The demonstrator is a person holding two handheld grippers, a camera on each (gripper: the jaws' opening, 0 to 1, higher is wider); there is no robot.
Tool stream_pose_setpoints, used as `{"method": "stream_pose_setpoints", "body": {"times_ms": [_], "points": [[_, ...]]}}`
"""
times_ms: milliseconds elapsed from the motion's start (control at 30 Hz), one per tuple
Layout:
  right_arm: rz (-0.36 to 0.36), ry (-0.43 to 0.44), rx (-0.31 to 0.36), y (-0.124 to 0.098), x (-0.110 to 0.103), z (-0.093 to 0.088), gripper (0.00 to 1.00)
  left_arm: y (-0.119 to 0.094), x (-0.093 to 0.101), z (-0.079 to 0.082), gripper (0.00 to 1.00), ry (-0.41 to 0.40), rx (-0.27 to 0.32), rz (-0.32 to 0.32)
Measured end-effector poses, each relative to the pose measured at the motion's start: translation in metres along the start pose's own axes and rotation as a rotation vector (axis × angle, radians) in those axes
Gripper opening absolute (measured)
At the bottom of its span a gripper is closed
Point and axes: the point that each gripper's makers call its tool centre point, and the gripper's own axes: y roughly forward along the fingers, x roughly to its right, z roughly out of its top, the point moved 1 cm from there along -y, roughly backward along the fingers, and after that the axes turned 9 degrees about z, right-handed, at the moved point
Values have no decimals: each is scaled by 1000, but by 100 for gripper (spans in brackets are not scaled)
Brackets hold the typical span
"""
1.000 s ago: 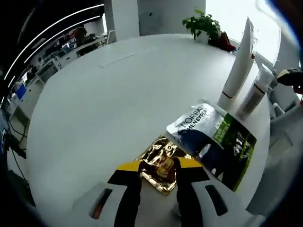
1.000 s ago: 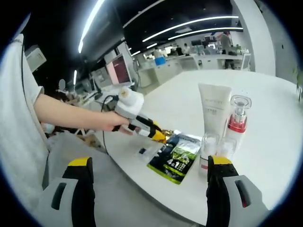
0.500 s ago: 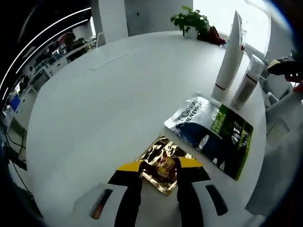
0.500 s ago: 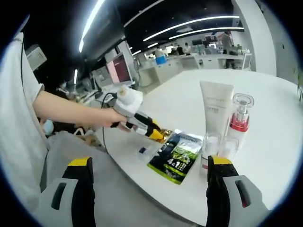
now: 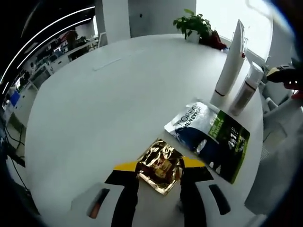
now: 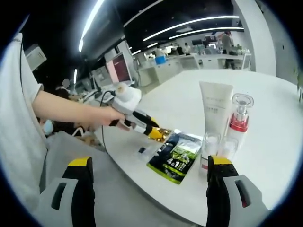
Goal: Arrange the skincare products in the storage area until every visible bottle or jar stands upright without overlapping.
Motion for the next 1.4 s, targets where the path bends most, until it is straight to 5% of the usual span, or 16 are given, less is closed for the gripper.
{"method": "stream_pose_setpoints", "body": {"times_ms": [733,1400], "points": [[-62,-22,23,-24,12,11,100,-46,-8,-15,53,-106,36,31],[-195,-16,63,-79,45,0,100,-142,13,-26,82,-298,129,-14]]}}
